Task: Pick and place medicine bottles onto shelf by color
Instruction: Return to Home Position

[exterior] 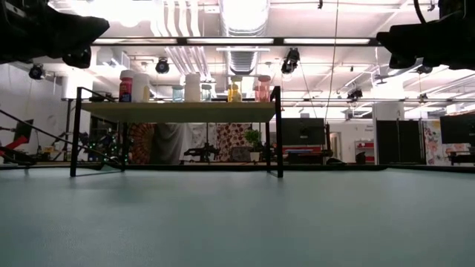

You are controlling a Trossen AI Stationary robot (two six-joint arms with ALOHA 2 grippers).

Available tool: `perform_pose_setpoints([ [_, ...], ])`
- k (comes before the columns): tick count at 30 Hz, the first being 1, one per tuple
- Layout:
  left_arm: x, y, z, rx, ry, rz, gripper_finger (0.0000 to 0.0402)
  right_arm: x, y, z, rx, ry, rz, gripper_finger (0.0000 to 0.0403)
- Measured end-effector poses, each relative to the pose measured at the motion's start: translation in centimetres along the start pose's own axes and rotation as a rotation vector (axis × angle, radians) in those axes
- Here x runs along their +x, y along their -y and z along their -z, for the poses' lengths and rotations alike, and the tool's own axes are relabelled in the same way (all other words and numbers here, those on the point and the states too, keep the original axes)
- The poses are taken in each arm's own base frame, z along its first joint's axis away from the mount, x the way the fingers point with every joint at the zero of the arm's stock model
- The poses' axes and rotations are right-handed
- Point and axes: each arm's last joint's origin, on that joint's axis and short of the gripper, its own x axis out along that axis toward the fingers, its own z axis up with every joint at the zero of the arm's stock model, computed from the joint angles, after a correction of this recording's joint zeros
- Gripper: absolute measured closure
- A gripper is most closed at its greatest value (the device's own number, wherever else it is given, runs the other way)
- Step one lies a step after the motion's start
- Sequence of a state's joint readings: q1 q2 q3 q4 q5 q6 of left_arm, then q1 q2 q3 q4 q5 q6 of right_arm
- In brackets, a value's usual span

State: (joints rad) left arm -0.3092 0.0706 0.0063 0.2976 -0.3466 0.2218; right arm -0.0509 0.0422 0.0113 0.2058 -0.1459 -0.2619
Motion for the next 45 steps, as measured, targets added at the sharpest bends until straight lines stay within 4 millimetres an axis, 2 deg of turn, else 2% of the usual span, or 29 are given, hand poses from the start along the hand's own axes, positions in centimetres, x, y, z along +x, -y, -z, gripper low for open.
perform_pose_setpoints([
  [45, 0.21, 0.17, 0.39, 0.013, -0.036, 0.007, 0.0382, 0.0, -0.01, 0.04, 0.0, -0.001, -0.001, 0.0255],
])
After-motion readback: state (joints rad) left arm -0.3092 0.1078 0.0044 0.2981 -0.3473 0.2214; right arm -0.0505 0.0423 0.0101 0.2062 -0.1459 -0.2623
